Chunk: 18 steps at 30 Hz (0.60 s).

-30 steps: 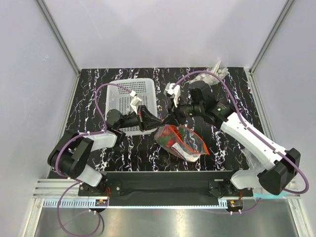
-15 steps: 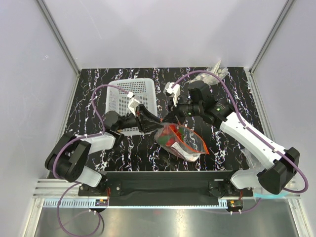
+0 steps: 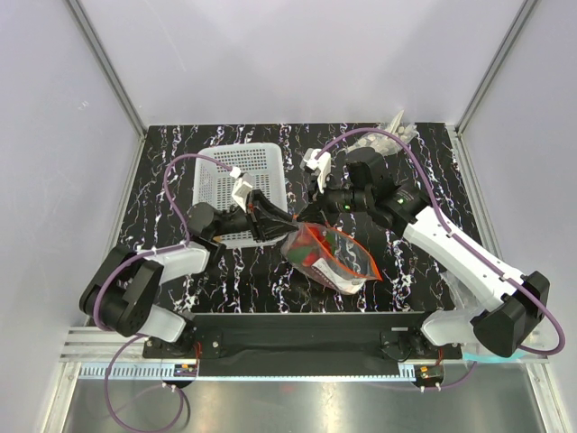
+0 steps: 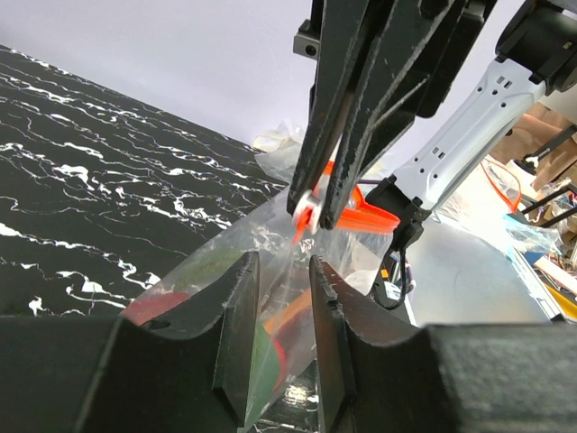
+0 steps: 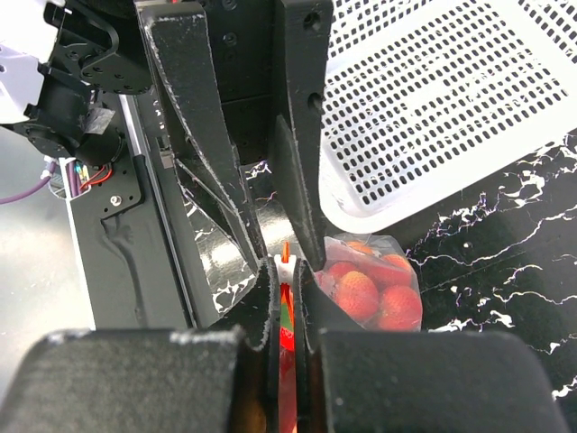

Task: Place the food in the zip-top bag and seal the zipper
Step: Zip the zipper food storage bag at the center of the board.

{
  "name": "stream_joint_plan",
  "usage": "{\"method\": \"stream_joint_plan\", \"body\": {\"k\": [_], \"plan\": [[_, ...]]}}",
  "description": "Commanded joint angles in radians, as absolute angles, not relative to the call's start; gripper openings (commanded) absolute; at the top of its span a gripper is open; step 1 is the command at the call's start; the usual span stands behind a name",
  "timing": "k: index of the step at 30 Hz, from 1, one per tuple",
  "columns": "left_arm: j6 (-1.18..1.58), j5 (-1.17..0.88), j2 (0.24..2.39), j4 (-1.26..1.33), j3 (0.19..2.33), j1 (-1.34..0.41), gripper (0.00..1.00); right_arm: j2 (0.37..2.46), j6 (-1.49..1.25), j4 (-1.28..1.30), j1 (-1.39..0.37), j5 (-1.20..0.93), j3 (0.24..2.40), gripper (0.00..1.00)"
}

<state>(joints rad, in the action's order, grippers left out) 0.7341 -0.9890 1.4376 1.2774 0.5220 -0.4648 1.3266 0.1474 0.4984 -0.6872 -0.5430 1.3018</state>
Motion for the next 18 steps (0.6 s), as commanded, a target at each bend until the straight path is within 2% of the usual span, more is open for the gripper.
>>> {"method": "stream_joint_plan", "body": {"k": [1,4,5,8,18], "plan": [[0.724,-0.962,1.443,1.474,0.568,-0.465,0.34,1.305,0.133,0.443,-0.695,-0.569,1.307,0.00],[0.713,-0.959,1.445,1.450,0.580,-0.466,0.30,1.301,0.129,0.431,-0.695,-0.577,1.298,0.00],[0.709,-0.957,1.447,1.442,0.583,-0.466,0.20,1.299,0.127,0.426,-0.695,-0.578,1.295,0.00],[0.710,-0.972,1.454,1.425,0.598,-0.469,0.02,1.295,0.126,0.423,-0.695,-0.580,1.292,0.00],[0.687,-0.905,1.414,1.292,0.592,-0.440,0.00,1.223,0.114,0.403,-0.695,-0.474,1.215,0.00]]}}
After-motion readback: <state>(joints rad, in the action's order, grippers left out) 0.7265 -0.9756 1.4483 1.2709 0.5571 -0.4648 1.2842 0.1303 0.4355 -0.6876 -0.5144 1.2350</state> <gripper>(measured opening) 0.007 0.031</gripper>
